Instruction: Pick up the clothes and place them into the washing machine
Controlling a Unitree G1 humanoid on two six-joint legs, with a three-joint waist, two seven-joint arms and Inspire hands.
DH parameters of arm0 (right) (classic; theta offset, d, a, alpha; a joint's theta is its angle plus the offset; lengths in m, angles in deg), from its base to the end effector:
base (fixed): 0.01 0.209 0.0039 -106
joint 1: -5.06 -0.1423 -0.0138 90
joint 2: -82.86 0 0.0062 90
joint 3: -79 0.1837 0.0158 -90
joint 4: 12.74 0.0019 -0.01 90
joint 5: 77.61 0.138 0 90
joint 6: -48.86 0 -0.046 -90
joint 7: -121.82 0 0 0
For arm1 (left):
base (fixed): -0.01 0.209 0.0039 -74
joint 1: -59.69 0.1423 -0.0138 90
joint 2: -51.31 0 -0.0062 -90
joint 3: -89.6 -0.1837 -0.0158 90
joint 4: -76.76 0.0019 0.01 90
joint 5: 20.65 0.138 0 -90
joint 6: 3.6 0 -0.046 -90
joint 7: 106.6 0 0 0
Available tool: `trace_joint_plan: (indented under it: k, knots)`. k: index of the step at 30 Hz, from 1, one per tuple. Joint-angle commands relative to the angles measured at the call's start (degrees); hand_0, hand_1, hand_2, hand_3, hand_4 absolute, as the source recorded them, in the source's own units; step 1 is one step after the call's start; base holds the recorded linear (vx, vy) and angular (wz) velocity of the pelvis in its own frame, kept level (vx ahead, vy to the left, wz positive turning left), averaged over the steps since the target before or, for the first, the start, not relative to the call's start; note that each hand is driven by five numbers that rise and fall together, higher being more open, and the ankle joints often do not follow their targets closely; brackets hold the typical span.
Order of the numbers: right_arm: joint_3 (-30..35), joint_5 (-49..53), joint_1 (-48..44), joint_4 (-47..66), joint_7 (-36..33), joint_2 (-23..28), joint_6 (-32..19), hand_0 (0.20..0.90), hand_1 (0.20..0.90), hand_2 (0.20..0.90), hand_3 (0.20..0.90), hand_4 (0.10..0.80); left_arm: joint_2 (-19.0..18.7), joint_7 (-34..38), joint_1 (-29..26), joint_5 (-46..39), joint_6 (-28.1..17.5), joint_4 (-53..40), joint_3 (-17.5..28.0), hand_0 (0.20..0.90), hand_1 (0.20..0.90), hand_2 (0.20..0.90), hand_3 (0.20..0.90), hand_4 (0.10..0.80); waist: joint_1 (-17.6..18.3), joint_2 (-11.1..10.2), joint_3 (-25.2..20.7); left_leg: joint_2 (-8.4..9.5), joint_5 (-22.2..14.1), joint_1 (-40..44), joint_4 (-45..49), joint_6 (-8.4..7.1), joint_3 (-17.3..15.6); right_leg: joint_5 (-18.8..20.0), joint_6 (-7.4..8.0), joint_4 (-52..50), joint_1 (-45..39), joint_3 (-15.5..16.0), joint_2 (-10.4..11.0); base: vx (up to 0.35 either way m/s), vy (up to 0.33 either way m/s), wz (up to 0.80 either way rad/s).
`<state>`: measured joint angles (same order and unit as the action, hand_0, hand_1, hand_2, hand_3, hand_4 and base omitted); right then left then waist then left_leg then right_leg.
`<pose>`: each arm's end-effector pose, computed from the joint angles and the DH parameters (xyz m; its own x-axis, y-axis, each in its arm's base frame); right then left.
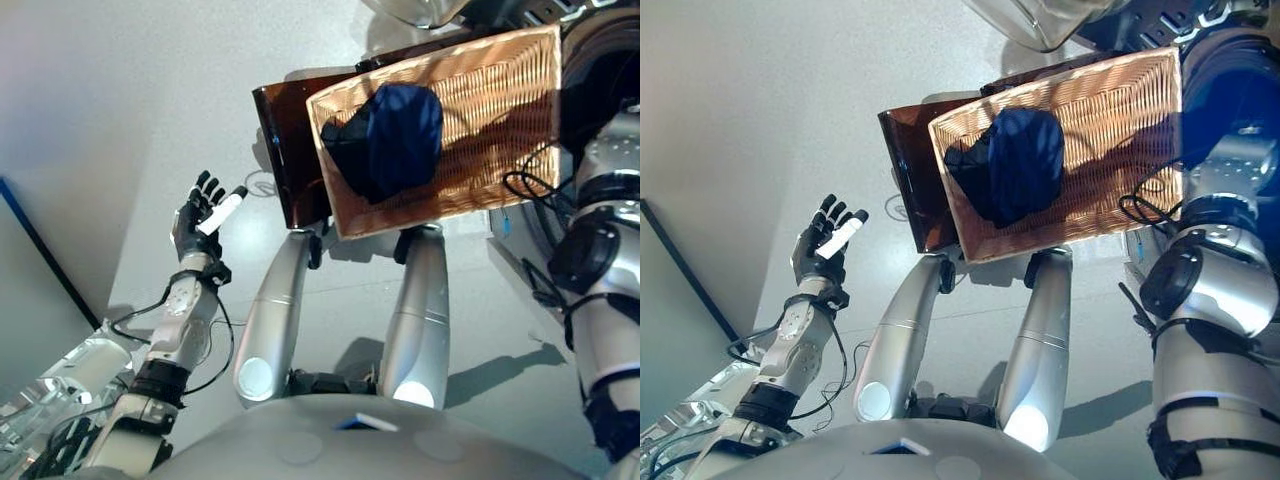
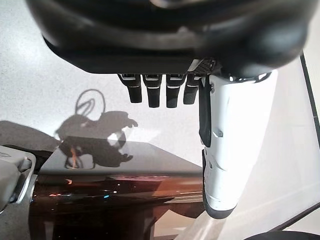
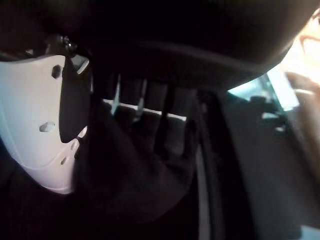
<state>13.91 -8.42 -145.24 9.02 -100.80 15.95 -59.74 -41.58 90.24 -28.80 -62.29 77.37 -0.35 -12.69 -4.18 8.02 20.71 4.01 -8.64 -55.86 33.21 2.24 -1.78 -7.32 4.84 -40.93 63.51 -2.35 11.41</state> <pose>0.3128 -0.3455 0.2024 0.3654 -0.7874 -0.4965 0.5706 -0.2320 0.7878 0.1880 0.1892 0.0042 0.9424 0.2108 -0.2597 -0.2870 0.9084 -0.3042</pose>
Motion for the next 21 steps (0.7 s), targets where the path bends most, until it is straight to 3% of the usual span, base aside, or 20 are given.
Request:
trace_joint_plan:
  k: [1, 9, 17, 19, 20, 21]
  knots:
    - [-3.0, -1.9, 1.2, 3.2, -1.2, 10.6, -7.3, 0.2, 0.2, 0.2, 0.2, 0.3, -1.0, 1.9, 5.1, 0.0, -2.1, -4.3, 2.5, 0.9, 0.9, 0.9, 0.9, 0.8, 2.2, 2.3, -4.6, -0.15, -6.7, 2.1, 3.8, -3.74, 1.7, -2.4, -0.53, 1.1, -3.9, 0.7, -2.0, 0.0, 0.0, 0.0]
    - [-4.9, -4.4, 1.6, 3.9, -0.9, 14.6, -7.2, 0.2, 0.2, 0.2, 0.2, 0.3, -1.5, 2.0, 5.4, 1.0, -2.7, -5.0, 3.8, 0.9, 0.9, 0.9, 0.9, 0.8, 2.7, 1.6, -4.8, -0.28, -7.1, 2.1, 4.1, -3.51, 1.3, -2.2, -0.48, 1.0, -3.8, 0.4, -2.2, 0.0, 0.0, 0.0]
    - [-4.4, -5.4, 2.9, 5.4, -1.8, 13.0, -8.2, 0.2, 0.2, 0.2, 0.2, 0.3, -1.1, 2.7, 5.3, 0.9, -3.0, -4.5, 4.4, 0.9, 0.9, 0.9, 0.9, 0.8, 3.0, 1.3, -4.8, -0.26, -7.3, 1.7, 4.7, -3.33, 1.2, -2.2, -0.58, 0.8, -3.6, 0.3, -2.5, 0.0, 0.0, 0.0]
    - [-4.3, -5.8, 3.1, 5.8, -2.1, 12.3, -8.0, 0.724, 0.724, 0.724, 0.724, 0.675, -1.0, 2.8, 5.4, 0.9, -2.9, -4.2, 4.4, 0.9, 0.9, 0.9, 0.9, 0.8, 3.1, 1.3, -4.7, -0.35, -7.3, 1.7, 4.6, -3.31, 1.1, -2.1, -0.6, 0.8, -3.5, 0.2, -2.6, 0.0, 0.0, 0.0]
    - [-4.2, -5.4, 2.9, 5.6, -2.0, 12.2, -7.9, 0.9, 0.9, 0.9, 0.9, 0.8, -1.0, 2.9, 5.2, 0.8, -2.8, -4.2, 4.3, 0.9, 0.9, 0.9, 0.9, 0.8, 3.1, 1.4, -4.7, -0.32, -7.3, 1.7, 4.7, -3.29, 1.1, -2.1, -0.62, 0.8, -3.6, 0.2, -2.6, 0.0, 0.0, 0.0]
    - [-4.4, -5.2, 2.7, 5.1, -2.3, 11.9, -7.9, 0.9, 0.9, 0.9, 0.9, 0.8, -1.0, 3.0, 5.2, 0.8, -2.8, -4.0, 4.3, 0.9, 0.9, 0.9, 0.9, 0.8, 3.0, 1.4, -4.7, -0.37, -7.3, 1.8, 4.7, -3.27, 1.0, -2.1, -0.63, 0.8, -3.7, 0.2, -2.5, 0.0, 0.0, 0.0]
